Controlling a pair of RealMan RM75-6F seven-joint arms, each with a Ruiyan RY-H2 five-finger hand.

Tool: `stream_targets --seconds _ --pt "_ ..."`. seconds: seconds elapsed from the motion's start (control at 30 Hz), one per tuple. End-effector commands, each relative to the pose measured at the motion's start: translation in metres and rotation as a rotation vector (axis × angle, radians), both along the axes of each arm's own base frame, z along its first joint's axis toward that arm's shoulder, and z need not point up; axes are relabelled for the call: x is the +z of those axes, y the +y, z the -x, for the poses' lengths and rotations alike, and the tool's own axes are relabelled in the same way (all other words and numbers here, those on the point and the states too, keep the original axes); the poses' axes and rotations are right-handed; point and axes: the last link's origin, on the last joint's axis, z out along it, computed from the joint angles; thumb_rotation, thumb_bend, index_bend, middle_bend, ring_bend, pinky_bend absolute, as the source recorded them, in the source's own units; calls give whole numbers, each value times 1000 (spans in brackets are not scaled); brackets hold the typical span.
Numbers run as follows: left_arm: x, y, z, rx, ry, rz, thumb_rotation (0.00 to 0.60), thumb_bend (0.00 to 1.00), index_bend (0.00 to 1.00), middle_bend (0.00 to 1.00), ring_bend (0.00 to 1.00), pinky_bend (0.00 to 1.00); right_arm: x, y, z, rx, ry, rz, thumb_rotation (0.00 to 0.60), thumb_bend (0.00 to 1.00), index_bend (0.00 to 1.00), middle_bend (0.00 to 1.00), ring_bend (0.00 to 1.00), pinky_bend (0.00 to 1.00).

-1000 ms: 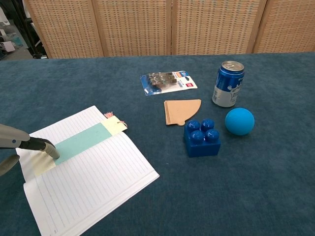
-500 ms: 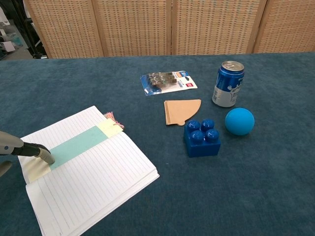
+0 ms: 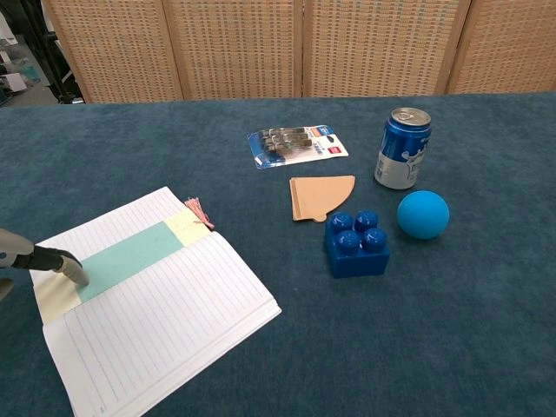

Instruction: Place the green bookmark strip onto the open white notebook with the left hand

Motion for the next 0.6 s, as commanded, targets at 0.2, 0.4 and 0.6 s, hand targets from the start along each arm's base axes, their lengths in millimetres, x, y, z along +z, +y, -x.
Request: stream_targets --seconds 0.2,0.4,0.6 --pt "24 17 -27 -48 -170 -203 600 840 83 0 0 0 0 0 0 1 1 1 600 183 56 0 0 0" --pt "57 29 -32 -82 -284 -461 600 669 83 0 0 0 1 0 2 -4 2 4 600 183 56 0 0 0" --pt "70 22 -9 -118 -367 -679 600 310 83 0 0 0 1 -3 5 -22 7 4 600 182 56 0 0 0"
